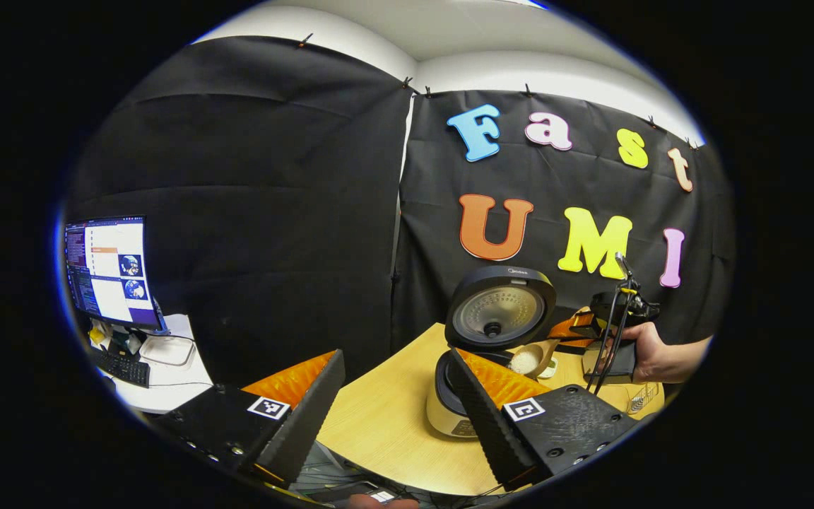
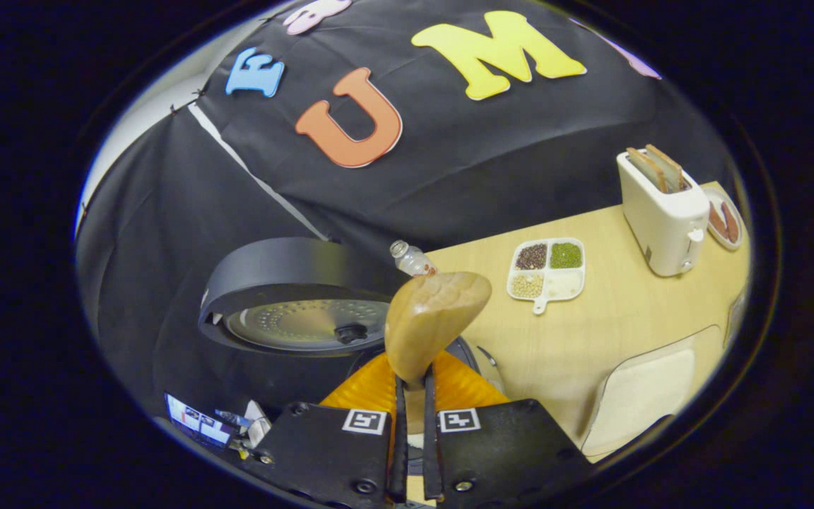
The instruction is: Close the left gripper, press the button to open the rice cooker; take a wooden spoon from the chopstick holder with the right hand, scoop a spoonful of rice and pour it into the rice cooker, then put the wooden spoon back into the chopstick holder.
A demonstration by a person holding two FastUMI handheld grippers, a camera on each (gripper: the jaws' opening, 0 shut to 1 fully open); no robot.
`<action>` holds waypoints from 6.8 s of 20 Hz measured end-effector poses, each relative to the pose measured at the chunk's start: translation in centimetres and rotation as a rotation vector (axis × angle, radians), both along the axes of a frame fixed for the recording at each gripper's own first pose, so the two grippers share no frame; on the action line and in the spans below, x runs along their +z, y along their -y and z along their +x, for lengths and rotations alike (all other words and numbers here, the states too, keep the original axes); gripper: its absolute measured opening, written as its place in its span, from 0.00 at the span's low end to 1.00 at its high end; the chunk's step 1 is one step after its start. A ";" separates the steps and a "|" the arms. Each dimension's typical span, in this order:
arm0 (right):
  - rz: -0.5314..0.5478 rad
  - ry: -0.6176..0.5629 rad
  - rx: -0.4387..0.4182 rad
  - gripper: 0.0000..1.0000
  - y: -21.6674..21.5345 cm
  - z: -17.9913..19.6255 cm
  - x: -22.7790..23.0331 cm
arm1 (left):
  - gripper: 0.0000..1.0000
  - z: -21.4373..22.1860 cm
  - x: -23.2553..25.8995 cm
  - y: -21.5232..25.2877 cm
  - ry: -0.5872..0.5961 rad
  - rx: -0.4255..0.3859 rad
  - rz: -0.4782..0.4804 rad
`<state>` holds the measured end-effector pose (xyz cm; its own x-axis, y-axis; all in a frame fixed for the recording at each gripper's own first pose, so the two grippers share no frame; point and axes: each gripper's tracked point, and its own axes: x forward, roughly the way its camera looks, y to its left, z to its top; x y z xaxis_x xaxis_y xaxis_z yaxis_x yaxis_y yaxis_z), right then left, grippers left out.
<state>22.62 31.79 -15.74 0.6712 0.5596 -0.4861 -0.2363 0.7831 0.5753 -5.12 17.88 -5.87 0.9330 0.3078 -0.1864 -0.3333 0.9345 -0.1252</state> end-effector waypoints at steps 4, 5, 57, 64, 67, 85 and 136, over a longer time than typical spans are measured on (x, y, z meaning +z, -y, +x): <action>-0.079 0.059 0.028 0.14 -0.8 0.3 0.6 | 0.95 0.2 0.1 0.4 -0.004 -0.010 0.017; -0.096 0.069 0.034 0.14 -0.9 0.1 0.5 | 0.95 0.3 0.2 0.6 -0.003 -0.012 0.022; -0.207 0.352 -0.134 0.14 9.5 -10.3 10.7 | 0.95 2.8 0.7 4.5 0.019 -0.313 -0.012; -0.190 0.230 -0.444 0.14 29.7 -11.3 7.2 | 0.95 7.0 2.8 10.6 0.048 -0.427 0.027; -0.214 0.191 -0.549 0.14 37.9 -11.8 5.3 | 0.95 8.5 3.2 13.1 0.047 -0.430 0.040; -0.220 -0.023 -0.641 0.14 54.3 -4.1 -10.8 | 0.95 11.6 4.2 21.8 -0.032 -0.323 0.033; -0.632 0.375 -0.802 1.00 52.7 -26.4 7.2 | 0.94 28.7 7.2 10.1 0.047 -0.232 0.064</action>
